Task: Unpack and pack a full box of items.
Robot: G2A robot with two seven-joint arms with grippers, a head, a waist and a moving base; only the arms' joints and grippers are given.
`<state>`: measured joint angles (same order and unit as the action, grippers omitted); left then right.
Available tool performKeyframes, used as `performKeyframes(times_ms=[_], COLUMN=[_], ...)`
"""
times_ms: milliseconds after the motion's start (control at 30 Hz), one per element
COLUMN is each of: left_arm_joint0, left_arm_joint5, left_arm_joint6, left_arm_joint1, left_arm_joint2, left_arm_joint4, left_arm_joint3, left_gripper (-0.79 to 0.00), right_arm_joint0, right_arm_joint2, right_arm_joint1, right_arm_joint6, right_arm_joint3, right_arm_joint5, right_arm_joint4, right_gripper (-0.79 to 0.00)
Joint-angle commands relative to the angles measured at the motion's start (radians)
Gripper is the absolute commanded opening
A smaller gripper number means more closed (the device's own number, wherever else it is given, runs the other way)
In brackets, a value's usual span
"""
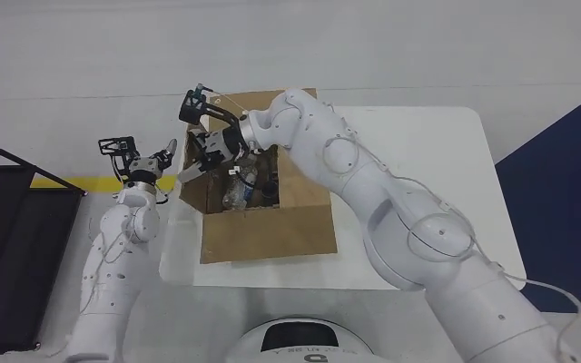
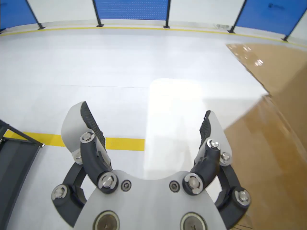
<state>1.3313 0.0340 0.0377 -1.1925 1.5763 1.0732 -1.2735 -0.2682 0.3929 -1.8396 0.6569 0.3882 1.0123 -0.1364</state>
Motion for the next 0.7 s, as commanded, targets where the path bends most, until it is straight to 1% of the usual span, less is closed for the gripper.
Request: performKeyframes(times_ms=[0,100,167,267,333,433,500,567,667], left_arm_joint0=[0.004,0.021,0.035,0.066,0.087,0.128,0.161,0.206,0.206], left_arm_joint5=[0.016,0.034,0.040,0.048,0.053,0.066,0.087,0.114,0.114], left_arm_joint6=[-0.025,-0.066,-0.090,-0.110,-0.122,-0.133,-0.152,-0.172,-0.172], left_arm_joint1=[0.008,0.019,0.023,0.027,0.028,0.027,0.026,0.026,0.026], left_arm_joint2=[0.070,0.152,0.193,0.237,0.252,0.254,0.254,0.263,0.263], left_arm_joint4=[-0.055,-0.120,-0.159,-0.200,-0.218,-0.226,-0.249,-0.270,-0.270], left_arm_joint3=[0.003,-0.005,-0.015,-0.044,-0.069,-0.132,-0.197,-0.281,-0.281], left_gripper=[0.000,0.000,0.000,0.000,0.000,0.000,0.000,0.000,0.000], right_arm_joint0=[0.001,-0.001,0.000,0.008,0.016,0.027,0.029,0.023,0.023], right_arm_joint2=[-0.007,-0.025,-0.036,-0.048,-0.051,-0.049,-0.046,-0.049,-0.049], right_arm_joint1=[-0.012,-0.040,-0.061,-0.088,-0.099,-0.110,-0.114,-0.117,-0.117], right_arm_joint6=[0.030,0.096,0.136,0.151,0.151,0.151,0.151,0.151,0.151], right_arm_joint3=[0.007,0.006,-0.009,-0.045,-0.070,-0.103,-0.117,-0.130,-0.130], right_arm_joint5=[0.000,0.000,0.000,0.000,0.000,0.000,0.000,0.000,0.000], right_arm_joint4=[0.006,0.023,0.036,0.047,0.056,0.070,0.077,0.079,0.079], right_gripper=[0.000,0.000,0.000,0.000,0.000,0.000,0.000,0.000,0.000])
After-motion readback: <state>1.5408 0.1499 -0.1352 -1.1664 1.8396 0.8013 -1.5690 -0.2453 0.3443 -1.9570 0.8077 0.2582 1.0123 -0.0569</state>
